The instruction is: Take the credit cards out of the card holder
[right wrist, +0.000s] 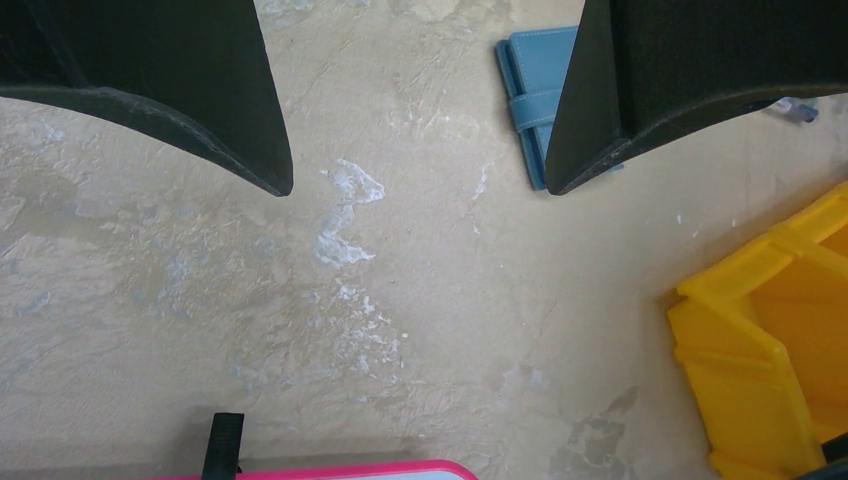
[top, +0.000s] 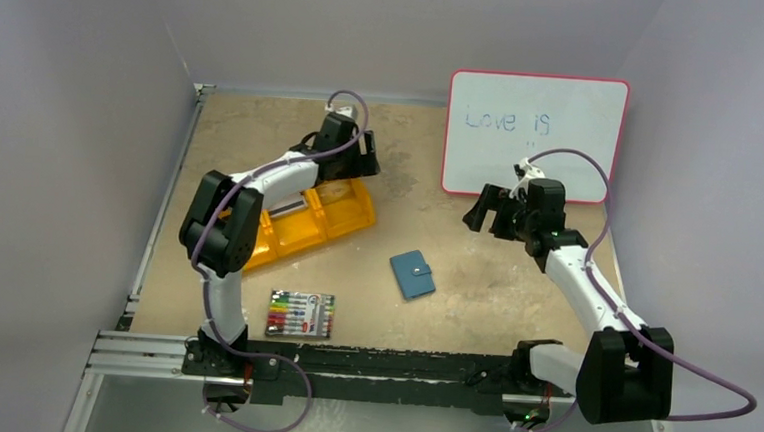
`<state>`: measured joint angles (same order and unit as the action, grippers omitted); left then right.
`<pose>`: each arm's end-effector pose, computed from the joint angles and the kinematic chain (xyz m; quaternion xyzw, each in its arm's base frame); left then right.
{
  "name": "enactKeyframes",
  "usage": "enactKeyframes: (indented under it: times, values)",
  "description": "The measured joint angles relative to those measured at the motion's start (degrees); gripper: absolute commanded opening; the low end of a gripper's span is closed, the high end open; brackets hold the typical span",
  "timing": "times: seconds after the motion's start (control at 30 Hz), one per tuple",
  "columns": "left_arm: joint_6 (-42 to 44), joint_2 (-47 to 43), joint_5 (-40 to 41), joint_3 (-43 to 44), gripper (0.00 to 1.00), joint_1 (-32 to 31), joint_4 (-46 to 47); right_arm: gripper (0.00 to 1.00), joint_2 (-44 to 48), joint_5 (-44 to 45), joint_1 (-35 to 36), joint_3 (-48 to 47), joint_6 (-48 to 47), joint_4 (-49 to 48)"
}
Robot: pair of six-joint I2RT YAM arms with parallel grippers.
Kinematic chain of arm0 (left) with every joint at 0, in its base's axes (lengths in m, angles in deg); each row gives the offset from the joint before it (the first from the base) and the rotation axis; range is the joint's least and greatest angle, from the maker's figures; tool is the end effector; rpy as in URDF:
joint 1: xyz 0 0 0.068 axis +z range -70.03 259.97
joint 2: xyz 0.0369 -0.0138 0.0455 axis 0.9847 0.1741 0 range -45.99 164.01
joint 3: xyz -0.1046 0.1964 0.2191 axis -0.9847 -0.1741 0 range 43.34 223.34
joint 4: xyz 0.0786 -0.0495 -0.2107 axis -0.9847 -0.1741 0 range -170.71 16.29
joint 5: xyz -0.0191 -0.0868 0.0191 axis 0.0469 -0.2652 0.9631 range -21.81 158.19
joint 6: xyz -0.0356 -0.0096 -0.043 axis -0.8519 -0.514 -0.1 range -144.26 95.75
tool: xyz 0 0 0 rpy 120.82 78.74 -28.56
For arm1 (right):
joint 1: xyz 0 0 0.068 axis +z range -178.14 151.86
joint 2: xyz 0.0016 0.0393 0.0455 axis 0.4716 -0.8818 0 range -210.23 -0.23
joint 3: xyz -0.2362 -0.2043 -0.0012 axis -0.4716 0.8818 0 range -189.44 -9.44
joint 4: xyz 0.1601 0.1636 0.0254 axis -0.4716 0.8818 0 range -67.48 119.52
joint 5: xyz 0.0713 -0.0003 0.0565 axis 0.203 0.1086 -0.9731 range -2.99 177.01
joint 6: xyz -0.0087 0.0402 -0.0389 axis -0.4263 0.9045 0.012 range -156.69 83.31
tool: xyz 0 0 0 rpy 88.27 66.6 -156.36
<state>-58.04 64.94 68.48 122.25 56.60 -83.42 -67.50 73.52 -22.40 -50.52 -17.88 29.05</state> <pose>0.3899 -0.1683 0.2611 -0.0838 0.9087 -0.1935 0.3602 0.2112 0.0306 0.2942 0.0432 0.8723 0.2019 0.4432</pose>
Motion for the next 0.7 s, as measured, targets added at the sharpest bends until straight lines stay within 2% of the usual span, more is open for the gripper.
enactKeyframes:
  times: [0.33,0.7]
  values:
    - [-4.26,1.38,-2.03,0.15,0.78,-10.38,5.01,0.96,-0.94,-1.79,0.0,0.94,0.04,-0.31]
    - [-9.27,8.11,-1.55,8.5,0.78,-12.55,7.52,0.86,-0.44,-10.8,0.66,7.45,1.14,-4.81]
